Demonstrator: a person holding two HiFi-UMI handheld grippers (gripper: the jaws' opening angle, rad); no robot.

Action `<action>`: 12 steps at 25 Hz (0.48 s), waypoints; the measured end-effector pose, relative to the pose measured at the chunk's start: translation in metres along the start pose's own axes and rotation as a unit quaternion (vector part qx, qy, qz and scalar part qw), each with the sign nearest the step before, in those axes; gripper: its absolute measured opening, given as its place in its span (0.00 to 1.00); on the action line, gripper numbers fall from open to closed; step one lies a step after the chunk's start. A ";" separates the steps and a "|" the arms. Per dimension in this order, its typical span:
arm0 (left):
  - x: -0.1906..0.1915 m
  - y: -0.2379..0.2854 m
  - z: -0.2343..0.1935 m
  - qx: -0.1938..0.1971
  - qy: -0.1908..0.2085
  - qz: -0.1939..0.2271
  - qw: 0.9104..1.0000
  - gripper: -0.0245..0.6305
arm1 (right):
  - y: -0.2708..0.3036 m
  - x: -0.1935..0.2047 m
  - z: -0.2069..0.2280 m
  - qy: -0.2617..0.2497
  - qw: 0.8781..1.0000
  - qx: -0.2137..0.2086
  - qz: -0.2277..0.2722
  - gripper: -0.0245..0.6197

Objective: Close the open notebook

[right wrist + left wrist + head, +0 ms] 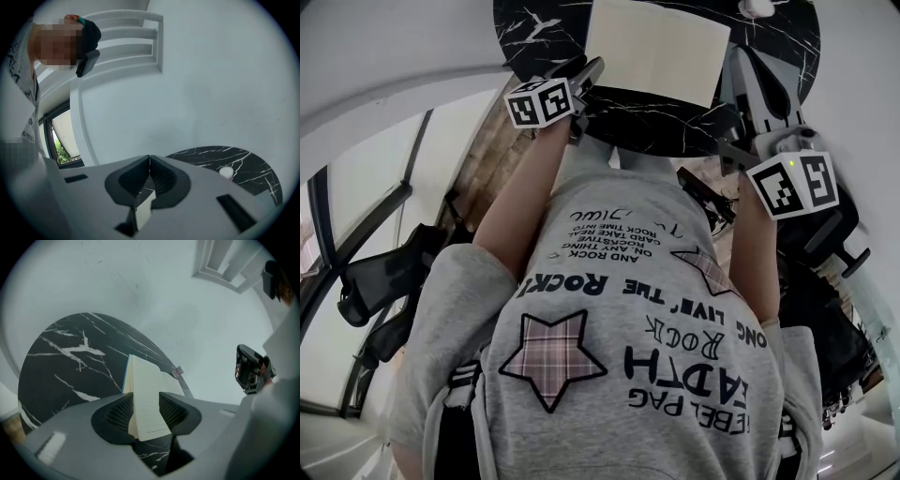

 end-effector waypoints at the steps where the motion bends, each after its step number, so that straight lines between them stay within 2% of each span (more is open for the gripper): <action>1: 0.002 0.000 -0.002 0.003 -0.020 0.004 1.000 0.28 | 0.000 0.000 0.000 0.000 1.000 0.000 0.000 0.06; 3: 0.006 0.002 -0.005 0.005 -0.043 0.000 0.999 0.28 | -0.001 0.000 0.002 0.000 1.000 0.001 0.000 0.06; 7: 0.015 0.006 -0.006 -0.019 -0.017 -0.043 0.999 0.28 | -0.002 0.000 0.005 0.001 1.000 0.002 0.000 0.06; 10: 0.016 0.007 -0.007 -0.022 -0.027 -0.044 0.998 0.27 | -0.003 0.000 0.006 0.001 1.000 0.003 0.000 0.06; 12: 0.016 0.007 -0.005 -0.012 -0.036 -0.045 0.998 0.24 | -0.004 0.000 0.006 0.002 1.000 0.002 0.000 0.06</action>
Point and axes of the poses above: the fingertips, and each gripper's own axes: y forward along the fingers, z to its right, x out of its underside, the point moved 5 cm from there along -y, backward along the fingers, and after that the axes turned 4 degrees about x, right-handed, at the moved point
